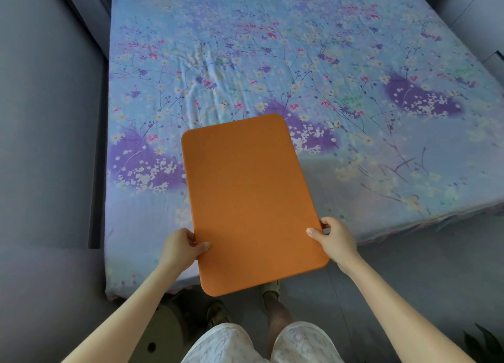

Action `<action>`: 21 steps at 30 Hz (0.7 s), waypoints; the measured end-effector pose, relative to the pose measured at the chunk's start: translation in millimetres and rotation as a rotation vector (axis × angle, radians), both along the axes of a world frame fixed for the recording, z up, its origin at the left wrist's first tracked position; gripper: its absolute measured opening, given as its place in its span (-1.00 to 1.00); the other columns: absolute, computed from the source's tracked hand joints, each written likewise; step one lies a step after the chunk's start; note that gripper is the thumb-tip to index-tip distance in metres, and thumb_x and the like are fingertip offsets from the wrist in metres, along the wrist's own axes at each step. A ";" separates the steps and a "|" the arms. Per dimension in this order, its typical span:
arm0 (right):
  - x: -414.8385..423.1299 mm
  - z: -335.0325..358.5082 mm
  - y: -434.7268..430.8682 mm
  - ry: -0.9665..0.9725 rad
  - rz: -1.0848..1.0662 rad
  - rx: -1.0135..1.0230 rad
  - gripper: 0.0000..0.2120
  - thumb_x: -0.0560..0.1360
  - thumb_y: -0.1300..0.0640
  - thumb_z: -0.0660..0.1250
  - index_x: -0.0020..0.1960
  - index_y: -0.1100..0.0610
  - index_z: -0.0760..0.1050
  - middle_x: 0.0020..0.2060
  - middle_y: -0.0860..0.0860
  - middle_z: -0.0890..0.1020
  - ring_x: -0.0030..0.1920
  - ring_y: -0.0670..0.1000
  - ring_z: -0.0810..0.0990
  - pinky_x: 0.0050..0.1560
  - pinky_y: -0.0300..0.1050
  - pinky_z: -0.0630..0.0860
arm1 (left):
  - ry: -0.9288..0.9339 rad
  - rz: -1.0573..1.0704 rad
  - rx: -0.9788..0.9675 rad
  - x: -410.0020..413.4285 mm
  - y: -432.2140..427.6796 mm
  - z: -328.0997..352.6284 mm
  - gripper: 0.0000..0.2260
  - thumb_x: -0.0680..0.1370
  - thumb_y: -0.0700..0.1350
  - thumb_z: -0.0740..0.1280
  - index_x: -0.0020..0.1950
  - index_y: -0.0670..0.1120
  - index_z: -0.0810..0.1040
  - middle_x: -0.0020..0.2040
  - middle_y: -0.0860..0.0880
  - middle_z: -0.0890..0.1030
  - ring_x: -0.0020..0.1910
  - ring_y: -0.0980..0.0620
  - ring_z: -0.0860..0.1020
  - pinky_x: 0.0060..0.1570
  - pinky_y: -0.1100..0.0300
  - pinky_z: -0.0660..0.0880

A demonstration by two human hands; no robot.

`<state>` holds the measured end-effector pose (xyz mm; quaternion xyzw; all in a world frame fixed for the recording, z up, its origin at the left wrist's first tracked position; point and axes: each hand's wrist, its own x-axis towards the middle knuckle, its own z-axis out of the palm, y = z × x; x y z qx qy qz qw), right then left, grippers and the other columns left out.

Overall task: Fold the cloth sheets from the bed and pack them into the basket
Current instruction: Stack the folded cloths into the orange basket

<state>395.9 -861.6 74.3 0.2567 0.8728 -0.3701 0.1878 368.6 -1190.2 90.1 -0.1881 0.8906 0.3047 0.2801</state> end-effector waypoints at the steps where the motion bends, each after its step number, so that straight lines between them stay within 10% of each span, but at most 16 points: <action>1: 2.5 -1.3 1.3 0.015 -0.012 -0.009 -0.67 0.49 -0.05 0.37 0.16 0.10 0.48 0.05 -0.03 0.58 0.04 0.05 0.56 0.06 0.10 0.53 | 0.018 -0.008 -0.004 1.0 2.0 -0.2 -0.74 0.46 -0.04 0.45 -0.04 -0.17 0.48 -0.17 -0.09 0.62 -0.21 -0.03 0.61 -0.17 0.12 0.53; 21: 1.2 -11.1 -0.1 0.055 -0.058 -0.004 -0.68 0.47 -0.02 0.40 0.15 0.12 0.54 -0.01 -0.01 0.62 -0.01 0.04 0.58 0.06 0.05 0.52 | 0.038 0.041 0.019 -1.6 7.5 -8.7 -0.72 0.47 -0.06 0.43 0.05 -0.20 0.50 -0.11 -0.11 0.60 -0.17 -0.08 0.61 -0.18 0.17 0.48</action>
